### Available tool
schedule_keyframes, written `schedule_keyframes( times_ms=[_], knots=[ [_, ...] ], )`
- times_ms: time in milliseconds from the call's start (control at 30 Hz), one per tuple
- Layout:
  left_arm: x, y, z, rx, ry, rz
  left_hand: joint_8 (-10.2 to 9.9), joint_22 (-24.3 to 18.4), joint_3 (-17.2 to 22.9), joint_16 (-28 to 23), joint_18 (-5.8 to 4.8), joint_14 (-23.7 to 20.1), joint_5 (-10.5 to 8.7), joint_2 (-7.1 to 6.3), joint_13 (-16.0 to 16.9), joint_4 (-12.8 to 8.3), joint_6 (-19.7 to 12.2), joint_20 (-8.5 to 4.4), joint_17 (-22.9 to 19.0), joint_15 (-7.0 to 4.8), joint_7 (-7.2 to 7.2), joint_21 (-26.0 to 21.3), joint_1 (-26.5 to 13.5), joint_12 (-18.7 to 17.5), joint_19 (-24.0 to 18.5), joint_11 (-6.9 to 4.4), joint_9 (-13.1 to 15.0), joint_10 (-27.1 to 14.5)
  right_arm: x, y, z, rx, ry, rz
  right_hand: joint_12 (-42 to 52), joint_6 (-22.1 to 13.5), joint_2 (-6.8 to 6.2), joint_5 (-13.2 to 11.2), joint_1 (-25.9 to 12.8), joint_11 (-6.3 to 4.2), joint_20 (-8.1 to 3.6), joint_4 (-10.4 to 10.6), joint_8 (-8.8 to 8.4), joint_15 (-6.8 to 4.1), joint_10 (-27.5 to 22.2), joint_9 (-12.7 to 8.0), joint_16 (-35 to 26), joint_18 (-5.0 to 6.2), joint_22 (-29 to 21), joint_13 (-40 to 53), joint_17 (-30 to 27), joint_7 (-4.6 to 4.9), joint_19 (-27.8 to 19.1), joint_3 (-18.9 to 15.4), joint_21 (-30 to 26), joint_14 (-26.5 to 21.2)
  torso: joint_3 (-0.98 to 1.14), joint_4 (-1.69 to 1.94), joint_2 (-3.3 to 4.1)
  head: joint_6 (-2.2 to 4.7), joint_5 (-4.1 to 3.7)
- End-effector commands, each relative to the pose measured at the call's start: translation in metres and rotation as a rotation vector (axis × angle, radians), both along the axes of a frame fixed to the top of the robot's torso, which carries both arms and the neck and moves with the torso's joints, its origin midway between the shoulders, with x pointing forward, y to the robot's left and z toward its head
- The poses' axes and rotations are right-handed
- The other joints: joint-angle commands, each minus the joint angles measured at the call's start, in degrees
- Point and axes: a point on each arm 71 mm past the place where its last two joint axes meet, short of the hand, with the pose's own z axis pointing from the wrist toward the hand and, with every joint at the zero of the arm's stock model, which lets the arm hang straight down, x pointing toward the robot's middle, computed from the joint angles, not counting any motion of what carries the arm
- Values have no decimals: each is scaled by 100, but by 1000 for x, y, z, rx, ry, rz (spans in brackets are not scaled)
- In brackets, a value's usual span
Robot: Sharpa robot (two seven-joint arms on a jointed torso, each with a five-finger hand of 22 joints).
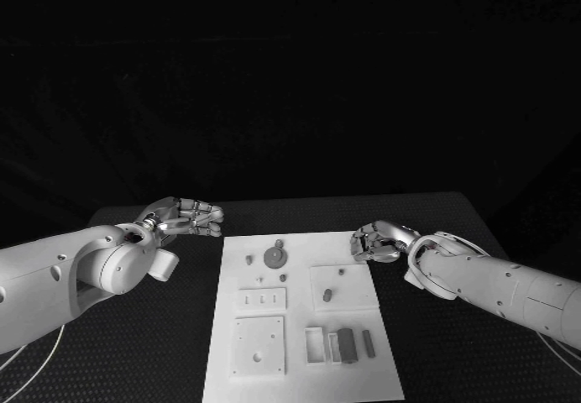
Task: Assemble the parts on the task board
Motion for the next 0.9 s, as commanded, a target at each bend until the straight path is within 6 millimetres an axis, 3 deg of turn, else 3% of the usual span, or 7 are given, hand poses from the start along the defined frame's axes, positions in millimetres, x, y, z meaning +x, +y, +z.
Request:
schedule_keyframes(
  times_ms=[33, 900],
  knots=[
    [-1, -2, 1, -5, -11, -21, 11, 10, 27, -22, 87, 40, 13, 23, 4, -5, 50, 19, 6, -9, 97, -39, 28, -35, 12, 2, 3, 56, 0, 3, -1, -2, 5, 19, 37, 167, 110, -31, 31, -11, -41, -29, 54, -34, -3, 15, 24, 169, 121, 6, 5, 82, -8, 11, 32, -25, 1, 0, -1, -11, 0],
    [-1, -1, 1, -4, -9, -21, 10, 13, 21, -31, 86, 43, 12, 21, 5, -1, 49, 20, 16, -9, 99, -42, 28, -38, 14, 1, 1, 62, 1, 6, -5, -19, 3, 15, 59, 371, 254, -31, 54, 16, -33, -18, 129, -8, 20, 44, 52, 169, 118, 7, 0, 111, -21, -63, 74, -17, 4, -4, -4, -52, 10]
  ],
)
